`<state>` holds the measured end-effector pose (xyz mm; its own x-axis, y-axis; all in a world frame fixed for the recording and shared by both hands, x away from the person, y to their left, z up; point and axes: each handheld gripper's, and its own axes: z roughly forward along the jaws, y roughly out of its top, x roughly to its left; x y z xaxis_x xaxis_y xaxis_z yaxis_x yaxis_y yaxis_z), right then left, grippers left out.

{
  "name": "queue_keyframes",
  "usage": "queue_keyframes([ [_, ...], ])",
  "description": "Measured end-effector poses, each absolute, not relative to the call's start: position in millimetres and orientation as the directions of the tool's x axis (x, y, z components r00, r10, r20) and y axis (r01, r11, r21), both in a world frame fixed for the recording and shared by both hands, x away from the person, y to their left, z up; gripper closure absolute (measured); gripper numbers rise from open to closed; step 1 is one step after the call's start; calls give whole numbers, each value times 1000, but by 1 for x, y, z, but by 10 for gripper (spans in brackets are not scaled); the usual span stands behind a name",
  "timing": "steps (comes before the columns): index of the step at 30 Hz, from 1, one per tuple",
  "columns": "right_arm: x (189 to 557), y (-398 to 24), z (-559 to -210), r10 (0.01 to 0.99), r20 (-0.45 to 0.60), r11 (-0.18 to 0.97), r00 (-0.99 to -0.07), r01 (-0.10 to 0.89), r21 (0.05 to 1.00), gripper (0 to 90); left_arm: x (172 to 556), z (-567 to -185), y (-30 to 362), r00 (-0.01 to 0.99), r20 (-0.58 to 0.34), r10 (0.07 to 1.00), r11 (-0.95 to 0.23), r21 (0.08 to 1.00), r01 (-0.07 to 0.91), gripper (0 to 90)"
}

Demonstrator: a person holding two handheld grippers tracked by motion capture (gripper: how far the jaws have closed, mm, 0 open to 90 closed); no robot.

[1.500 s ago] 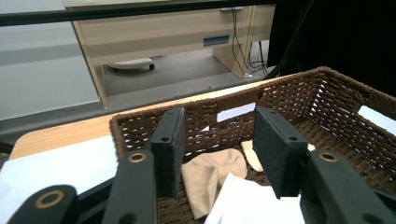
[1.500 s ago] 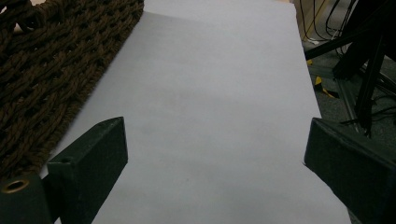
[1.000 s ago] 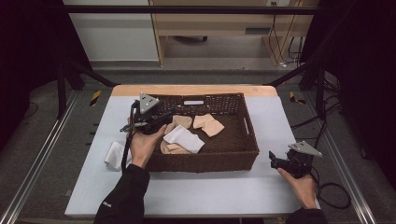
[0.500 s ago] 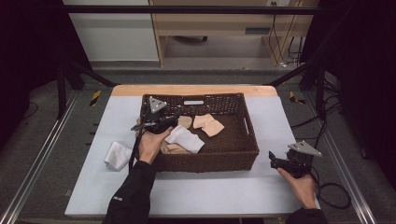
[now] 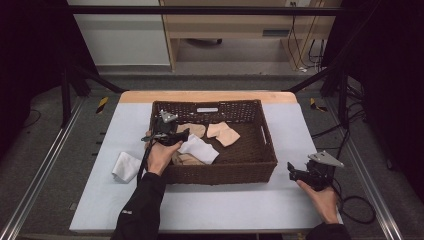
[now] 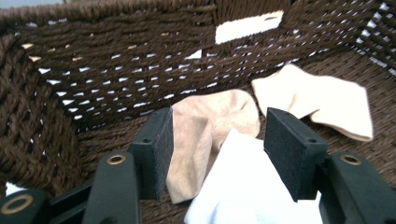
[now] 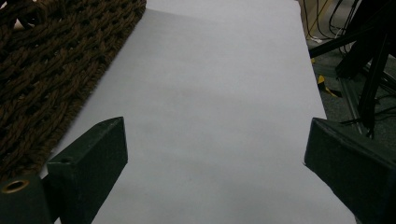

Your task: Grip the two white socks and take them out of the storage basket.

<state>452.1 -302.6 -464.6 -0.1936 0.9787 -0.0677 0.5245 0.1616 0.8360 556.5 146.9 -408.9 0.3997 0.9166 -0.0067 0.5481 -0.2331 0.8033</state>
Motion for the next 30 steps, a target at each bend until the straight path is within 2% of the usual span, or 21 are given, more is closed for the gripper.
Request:
queue_keyframes([
  [9, 452, -302, -465, 979, -68, 162, -193, 526, 835, 63, 560, -421, 143, 437, 52, 898, -330, 735, 592, 411],
  [22, 452, -302, -465, 979, -70, 164, -193, 527, 834, 62, 564, -437, 141, 460, 41, 887, -390, 600, 698, 403],
  [25, 452, -302, -465, 979, -71, 164, -193, 527, 834, 62, 565, -439, 140, 463, 41, 886, -398, 580, 711, 461],
  [30, 452, -302, -465, 978, -71, 165, -194, 525, 835, 62, 565, -439, 140, 486, 18, 874, -410, 566, 716, 651],
])
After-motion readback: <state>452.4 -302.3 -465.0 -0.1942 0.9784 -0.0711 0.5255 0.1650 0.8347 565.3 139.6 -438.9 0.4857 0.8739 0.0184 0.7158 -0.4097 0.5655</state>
